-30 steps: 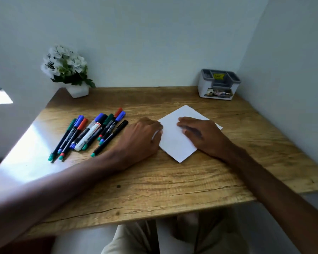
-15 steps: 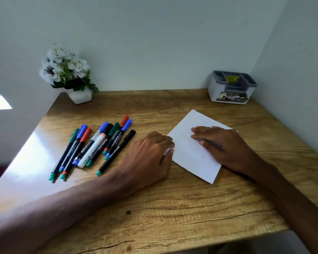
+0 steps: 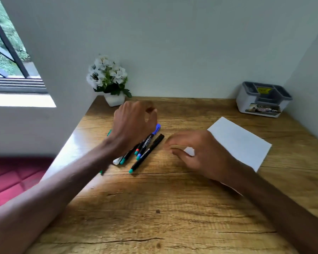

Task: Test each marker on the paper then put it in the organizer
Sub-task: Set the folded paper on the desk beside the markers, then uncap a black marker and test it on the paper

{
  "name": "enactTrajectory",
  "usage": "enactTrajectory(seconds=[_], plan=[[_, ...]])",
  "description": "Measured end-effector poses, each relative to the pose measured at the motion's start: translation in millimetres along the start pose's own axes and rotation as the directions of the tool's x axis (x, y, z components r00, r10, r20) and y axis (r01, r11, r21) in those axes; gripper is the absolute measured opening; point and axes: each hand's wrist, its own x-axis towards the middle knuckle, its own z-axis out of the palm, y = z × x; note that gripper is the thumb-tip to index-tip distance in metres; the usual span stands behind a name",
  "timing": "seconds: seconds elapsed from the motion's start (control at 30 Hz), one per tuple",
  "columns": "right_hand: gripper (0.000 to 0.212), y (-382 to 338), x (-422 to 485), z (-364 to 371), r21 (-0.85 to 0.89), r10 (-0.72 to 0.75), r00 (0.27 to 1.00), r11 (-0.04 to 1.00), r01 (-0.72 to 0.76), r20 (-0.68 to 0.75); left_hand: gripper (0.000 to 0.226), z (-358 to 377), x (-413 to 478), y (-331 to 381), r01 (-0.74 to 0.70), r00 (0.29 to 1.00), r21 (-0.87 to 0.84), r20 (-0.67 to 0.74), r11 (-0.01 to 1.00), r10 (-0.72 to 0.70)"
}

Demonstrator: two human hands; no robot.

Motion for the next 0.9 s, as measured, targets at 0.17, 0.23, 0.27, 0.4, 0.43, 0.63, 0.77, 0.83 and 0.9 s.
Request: enactTrajectory(seconds=[0.17,0.23,0.27,0.4,0.43,0.63,0.77,0.83,0.9], plan=[[0.029,7.6,32.2,23.4,-0.076,-0.075,0.985,0.993,0.087,0.154,0.018,9.1,-2.8,-6.9,0.062,0.994,0.008,0.089,0.998,-0.062],[0.031,9.6,35.2,29.6,-0.102,-0.066,0.976,0.991,0.089,0.209,0.018,10.7,-3.6,-7.3,0.048,0.994,0.007,0.098,0.999,-0.048],[0.032,10.2,35.6,31.6,-0.116,-0.072,0.971,0.988,0.1,0.23,0.018,10.9,-3.9,-7.6,0.043,0.994,0.002,0.097,0.999,-0.043],[0.04,9.0,32.7,29.1,-0.17,-0.109,0.952,0.972,0.162,0.285,0.017,12.2,-3.6,-8.3,0.025,0.996,-0.04,0.092,0.999,-0.021],[0.046,8.0,31.1,26.7,-0.194,-0.114,0.947,0.965,0.177,0.3,0.017,12.8,-3.6,-8.7,0.017,0.996,-0.057,0.094,0.998,-0.011],[0.044,15.9,7.1,-4.6,-0.272,-0.15,0.967,0.94,0.203,0.204,0.015,11.7,-4.2,-5.2,-0.017,0.997,-0.183,0.069,0.983,0.03],[0.041,36.8,-14.6,-35.2,-0.331,-0.084,0.995,0.939,0.096,0.05,0.011,12.9,-10.8,9.9,-0.047,0.998,-0.309,0.029,0.95,0.059],[0.035,51.2,-23.9,-41.9,-0.308,-0.031,0.999,0.951,0.024,-0.019,0.011,17.9,-18.4,19.3,-0.087,0.988,-0.322,0.09,0.943,0.122],[0.034,63.0,-32.0,-44.9,-0.262,0.008,0.998,0.965,-0.026,-0.069,0.016,25.2,-27.3,29.5,-0.133,0.955,-0.305,0.216,0.943,0.205]])
